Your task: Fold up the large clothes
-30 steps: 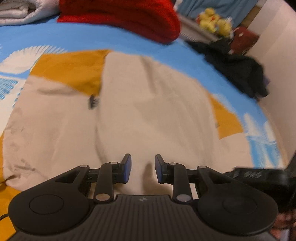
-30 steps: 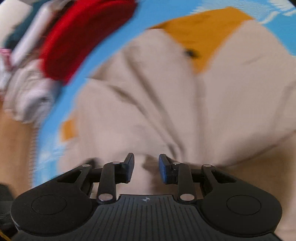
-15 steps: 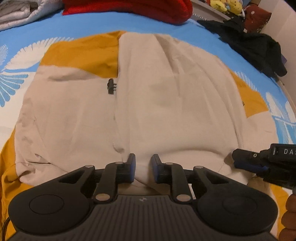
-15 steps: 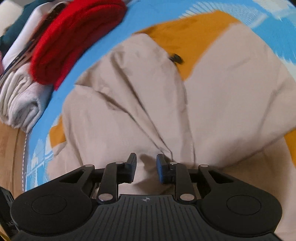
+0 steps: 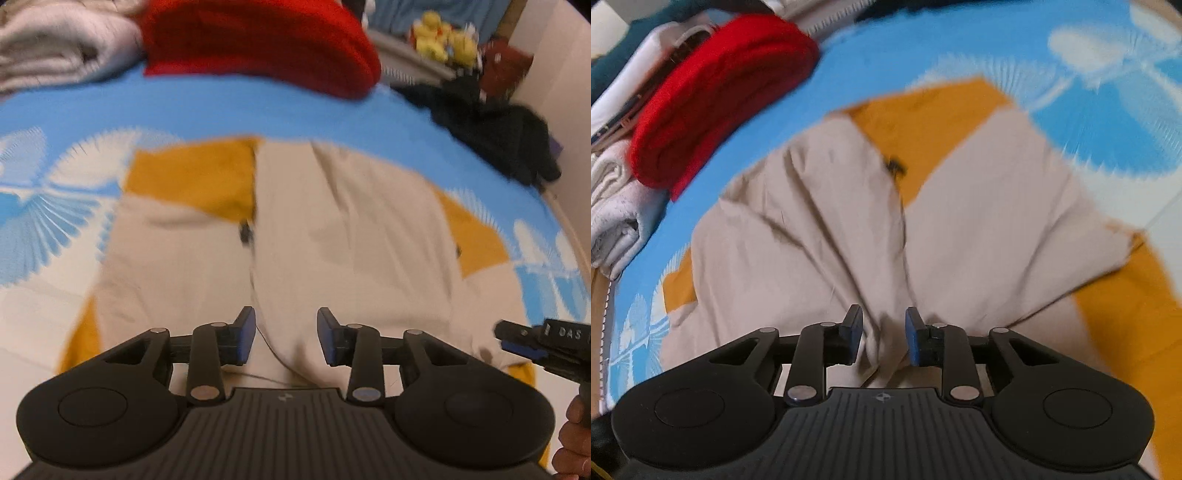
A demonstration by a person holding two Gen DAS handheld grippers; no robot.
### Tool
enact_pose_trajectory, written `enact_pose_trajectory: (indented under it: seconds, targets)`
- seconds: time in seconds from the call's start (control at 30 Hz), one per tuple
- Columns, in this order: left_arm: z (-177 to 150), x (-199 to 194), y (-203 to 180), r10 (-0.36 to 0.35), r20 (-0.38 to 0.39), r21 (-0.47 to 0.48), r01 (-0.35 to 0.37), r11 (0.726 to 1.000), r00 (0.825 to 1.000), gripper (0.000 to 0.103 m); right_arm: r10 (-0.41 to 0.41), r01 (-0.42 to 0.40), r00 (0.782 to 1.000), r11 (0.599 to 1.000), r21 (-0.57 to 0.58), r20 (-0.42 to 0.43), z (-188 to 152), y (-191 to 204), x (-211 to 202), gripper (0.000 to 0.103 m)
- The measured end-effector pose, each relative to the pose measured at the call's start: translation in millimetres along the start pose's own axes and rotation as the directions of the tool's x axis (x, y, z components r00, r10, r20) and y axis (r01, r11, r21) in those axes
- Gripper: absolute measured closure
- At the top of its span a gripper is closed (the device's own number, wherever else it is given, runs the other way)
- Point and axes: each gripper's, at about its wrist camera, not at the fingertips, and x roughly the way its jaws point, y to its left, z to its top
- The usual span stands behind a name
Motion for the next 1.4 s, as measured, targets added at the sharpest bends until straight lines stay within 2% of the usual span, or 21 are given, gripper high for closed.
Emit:
enact_pose_trajectory:
  seconds: [0.13,0.23,0.33,0.4,0.47,0.53,0.6,0.67,0.77,0.83,0.9,0.97,1.03,1.1,1.13,1.17,1.2,1.23,1.3,1.33,1.4]
  targets:
    - [3.6,-45.8,3.7,0.018,0.116,0.021,-0.021,1.000,0.993,0.056,0.023,-0.018,0.991,0.999,-0.038,0.134,5.9,-4.9,-46.7,0.076]
    - [0.7,-81.6,6.5,0.040,0.233,0.067,-0.057,0.996,0.972,0.052,0.076,-0.046,0.961,0.992,-0.119,0.267,5.8,-2.9,-92.0,0.076]
    - [-18.4,-120.0,15.7,0.065,0.336,0.122,-0.112,0.986,0.940,0.052,0.137,-0.046,0.909,0.972,-0.230,0.393,0.7,-3.2,-141.7,0.076]
    - [-39.6,-146.4,27.7,0.107,0.366,0.116,-0.159,0.980,0.925,0.052,0.181,-0.031,0.867,0.949,-0.312,0.464,-9.3,-4.9,-176.0,0.076]
    - [-61.5,-172.9,42.5,0.128,0.355,0.082,-0.167,0.982,0.926,0.052,0.195,0.019,0.819,0.931,-0.365,0.540,-24.4,-10.1,-216.2,0.075]
    - [-90.3,-201.9,56.3,0.130,0.349,0.046,-0.155,0.987,0.928,0.052,0.156,0.089,0.776,0.932,-0.351,0.611,-42.0,-22.6,-253.4,0.072]
    - [-122.4,-228.9,67.7,0.132,0.342,0.030,-0.151,0.988,0.930,0.053,0.112,0.115,0.748,0.949,-0.293,0.655,-67.3,-43.4,-290.2,0.071]
    - [-154.8,-253.7,79.2,0.133,0.331,0.005,-0.143,0.990,0.934,0.064,0.091,0.108,0.735,0.963,-0.249,0.672,-98.1,-71.0,-319.7,0.071]
    - [-200.8,-279.6,98.1,0.118,0.291,-0.042,-0.110,0.993,0.950,0.080,0.017,0.160,0.733,0.967,-0.197,0.680,-146.1,-112.2,-349.2,0.071]
    - [-224.6,-290.7,110.3,0.116,0.277,-0.072,-0.099,0.992,0.954,0.084,-0.040,0.194,0.737,0.969,-0.155,0.675,-172.1,-133.8,-362.4,0.071]
    - [-246.9,-300.9,119.1,0.104,0.275,-0.096,-0.080,0.992,0.956,0.084,-0.066,0.201,0.732,0.972,-0.121,0.679,-191.5,-148.6,-372.8,0.071]
    - [-264.3,-305.7,122.3,0.088,0.282,-0.100,-0.062,0.993,0.955,0.084,-0.063,0.210,0.714,0.970,-0.127,0.697,-206.0,-156.0,-379.9,0.071]
    - [-275.6,-306.6,120.1,0.075,0.249,-0.105,-0.050,0.993,0.965,0.084,-0.052,0.220,0.699,0.965,-0.145,0.713,-219.0,-159.0,-380.3,0.071]
    - [-279.0,-313.4,111.3,0.070,0.224,-0.087,-0.051,0.995,0.972,0.084,-0.049,0.225,0.697,0.962,-0.154,0.715,-231.4,-167.1,-376.7,0.071]
    - [-279.6,-317.7,107.9,0.055,0.235,-0.072,-0.039,0.997,0.970,0.084,-0.061,0.227,0.715,0.962,-0.149,0.696,-236.6,-170.0,-373.4,0.071]
    - [-281.5,-322.3,104.6,0.036,0.255,-0.054,-0.023,0.998,0.966,0.084,-0.084,0.222,0.751,0.966,-0.131,0.655,-235.8,-173.4,-371.1,0.071]
    - [-286.4,-325.8,103.8,0.018,0.275,-0.042,-0.007,0.999,0.961,0.084,-0.080,0.194,0.777,0.974,-0.116,0.625,-231.4,-174.3,-371.1,0.071]
    - [-290.6,-324.0,104.8,0.004,0.279,-0.049,0.010,0.999,0.960,0.084,-0.057,0.169,0.779,0.978,-0.122,0.624,-233.6,-174.1,-377.1,0.071]
    - [-301.0,-312.0,112.3,-0.016,0.256,-0.091,0.040,0.995,0.966,0.084,-0.052,0.193,0.776,0.968,-0.158,0.628,-237.5,-174.1,-375.7,0.071]
    - [-302.3,-301.8,115.8,-0.007,0.226,-0.118,0.035,0.992,0.974,0.084,-0.055,0.197,0.784,0.966,-0.165,0.618,-240.5,-177.6,-368.9,0.071]
    - [-297.3,-286.4,117.5,0.025,0.178,-0.128,-0.002,0.992,0.984,0.084,-0.060,0.165,0.823,0.977,-0.136,0.565,-247.2,-193.3,-345.3,0.071]
